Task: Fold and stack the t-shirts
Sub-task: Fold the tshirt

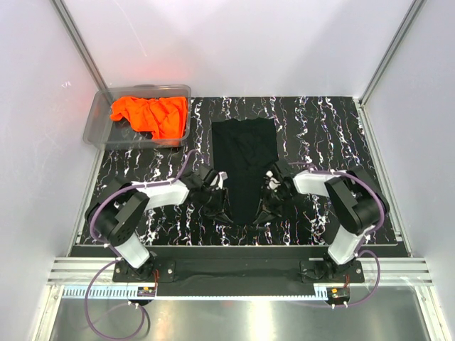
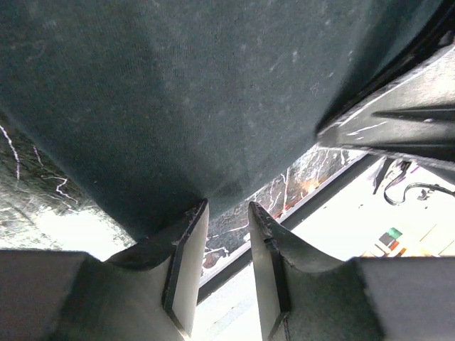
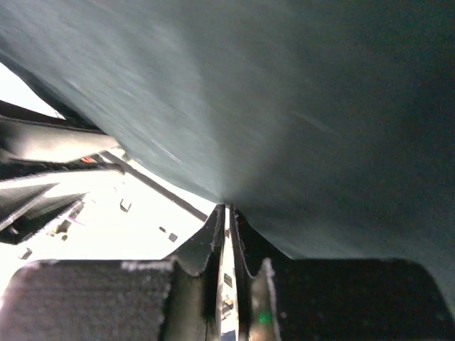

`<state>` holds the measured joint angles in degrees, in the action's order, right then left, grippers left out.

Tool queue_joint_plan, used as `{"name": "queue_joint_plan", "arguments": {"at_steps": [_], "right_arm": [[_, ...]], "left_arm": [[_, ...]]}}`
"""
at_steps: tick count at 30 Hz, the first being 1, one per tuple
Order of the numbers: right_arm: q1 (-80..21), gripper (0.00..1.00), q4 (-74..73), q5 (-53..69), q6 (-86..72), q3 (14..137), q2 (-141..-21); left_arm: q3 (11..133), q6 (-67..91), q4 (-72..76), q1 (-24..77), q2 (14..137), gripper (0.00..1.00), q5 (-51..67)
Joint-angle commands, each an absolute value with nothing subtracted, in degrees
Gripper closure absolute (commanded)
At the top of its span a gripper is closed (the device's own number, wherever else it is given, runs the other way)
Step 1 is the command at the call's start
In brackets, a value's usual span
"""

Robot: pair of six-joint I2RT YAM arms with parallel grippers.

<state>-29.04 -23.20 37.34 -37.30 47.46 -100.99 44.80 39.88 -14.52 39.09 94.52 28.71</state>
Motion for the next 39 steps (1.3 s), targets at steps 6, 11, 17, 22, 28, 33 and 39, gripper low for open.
{"name": "queue_joint_plan", "arguments": {"at_steps": [6,11,17,22,28,33,39], "right_arm": [[-18.7,0.84,-25.6,33.7,-35.7,38.6,-91.6],[-13.1,0.85,-26.8,33.5,-36.4,35.0,-88.0],[-11.6,0.85,-30.8,30.6,-38.8,35.5,-80.0],[-11.4,0.75,-30.1,32.4,-39.8,40.4,-76.6],[-11.4,0.81,-26.7,39.6,-37.9,53.9,-94.2],[-11.3,0.86,-26.1,41.5,-38.1,64.8,-105.0],[-9.7,0.87,-26.2,42.2,-38.3,70.7,-113.4]], "left_arm": [[38.5,38.8,-16.5,39.6,95.4,0.63,21.4],[35.8,39.0,-16.5,39.6,92.0,0.63,21.1],[33.9,40.0,-18.1,39.6,82.5,0.6,22.8],[40.1,38.4,-21.8,39.4,76.9,0.51,24.1],[54.2,32.0,-26.3,33.9,86.7,0.55,24.2],[62.7,28.4,-26.5,26.3,99.6,0.6,28.1],[68.8,25.5,-26.5,22.2,108.2,0.61,31.2]]}}
